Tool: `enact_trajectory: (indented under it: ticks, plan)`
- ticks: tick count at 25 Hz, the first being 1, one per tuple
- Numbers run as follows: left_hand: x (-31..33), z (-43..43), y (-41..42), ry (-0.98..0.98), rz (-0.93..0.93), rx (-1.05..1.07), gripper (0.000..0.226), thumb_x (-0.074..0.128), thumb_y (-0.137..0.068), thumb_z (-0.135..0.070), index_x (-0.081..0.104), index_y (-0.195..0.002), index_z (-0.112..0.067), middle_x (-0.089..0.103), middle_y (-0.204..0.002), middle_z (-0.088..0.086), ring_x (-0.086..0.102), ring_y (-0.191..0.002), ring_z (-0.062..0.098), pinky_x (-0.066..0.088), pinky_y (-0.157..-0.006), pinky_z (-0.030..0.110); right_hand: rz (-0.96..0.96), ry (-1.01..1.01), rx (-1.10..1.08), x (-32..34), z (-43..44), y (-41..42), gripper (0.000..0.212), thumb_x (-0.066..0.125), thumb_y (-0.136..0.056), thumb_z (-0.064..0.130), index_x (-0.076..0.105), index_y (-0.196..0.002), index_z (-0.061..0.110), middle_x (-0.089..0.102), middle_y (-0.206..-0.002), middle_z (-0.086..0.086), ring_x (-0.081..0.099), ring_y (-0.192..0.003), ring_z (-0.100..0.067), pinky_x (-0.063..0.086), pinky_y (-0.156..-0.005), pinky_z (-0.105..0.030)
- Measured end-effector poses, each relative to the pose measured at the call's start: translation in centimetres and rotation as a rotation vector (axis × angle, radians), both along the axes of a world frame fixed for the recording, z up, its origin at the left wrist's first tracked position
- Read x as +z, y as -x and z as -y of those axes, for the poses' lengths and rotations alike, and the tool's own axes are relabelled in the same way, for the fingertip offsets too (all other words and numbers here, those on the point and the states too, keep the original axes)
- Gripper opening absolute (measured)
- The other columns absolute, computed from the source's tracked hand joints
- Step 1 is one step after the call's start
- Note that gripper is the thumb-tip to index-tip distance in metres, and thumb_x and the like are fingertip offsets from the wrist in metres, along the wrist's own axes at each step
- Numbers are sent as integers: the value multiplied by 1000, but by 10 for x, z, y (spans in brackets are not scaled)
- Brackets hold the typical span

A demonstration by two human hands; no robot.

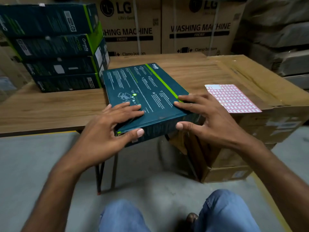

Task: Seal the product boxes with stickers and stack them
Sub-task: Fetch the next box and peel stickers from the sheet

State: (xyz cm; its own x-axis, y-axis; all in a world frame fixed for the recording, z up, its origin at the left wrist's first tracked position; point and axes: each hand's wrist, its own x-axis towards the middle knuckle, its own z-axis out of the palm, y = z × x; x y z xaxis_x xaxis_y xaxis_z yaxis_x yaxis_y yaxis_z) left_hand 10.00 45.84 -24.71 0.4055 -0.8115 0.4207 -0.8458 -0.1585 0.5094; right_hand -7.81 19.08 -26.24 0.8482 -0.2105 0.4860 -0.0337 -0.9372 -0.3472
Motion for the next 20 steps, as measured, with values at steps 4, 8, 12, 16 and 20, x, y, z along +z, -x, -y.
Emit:
enact_trajectory:
  ticks: [4,8,12,16,20]
  plan:
    - [5,-7,-11,-69,-28,-59,60,62,-86,-66,61,-142,-43,50,-152,-30,33,-150,-6,15,-131,43,135,0,-63,-9,-18,-6,59,61,-89,69,70,-134,32,64,-138,13,51,-122,-18,42,-106,-34]
    - [11,-12,-27,-98,-82,-87,60,63,-88,-60,59,-144,-39,50,-153,-29,31,-152,-4,15,-131,46,182,0,-78,-12,-30,-13,53,66,-89,63,74,-129,30,67,-131,11,55,-115,-22,36,-102,-18]
    - [5,-11,-30,-48,-57,-60,57,67,-88,-61,62,-141,-40,54,-150,-26,37,-150,-2,21,-130,49,227,-55,-33,-10,-35,-18,50,72,-87,57,76,-125,23,70,-129,12,59,-123,-13,38,-109,-21]
    - [-5,-8,-32,51,-68,-52,51,73,-88,-54,67,-135,-35,62,-144,-19,46,-147,5,30,-126,54,269,-146,-19,-13,-34,-22,51,76,-83,55,78,-121,22,72,-126,11,62,-123,-11,47,-108,-33]
    - [-7,-6,-34,91,-63,-43,48,75,-87,-50,72,-130,-30,67,-138,-14,51,-143,6,36,-123,54,287,-157,-39,-13,-34,-26,46,79,-81,53,80,-116,23,73,-121,13,64,-115,-15,52,-99,-38]
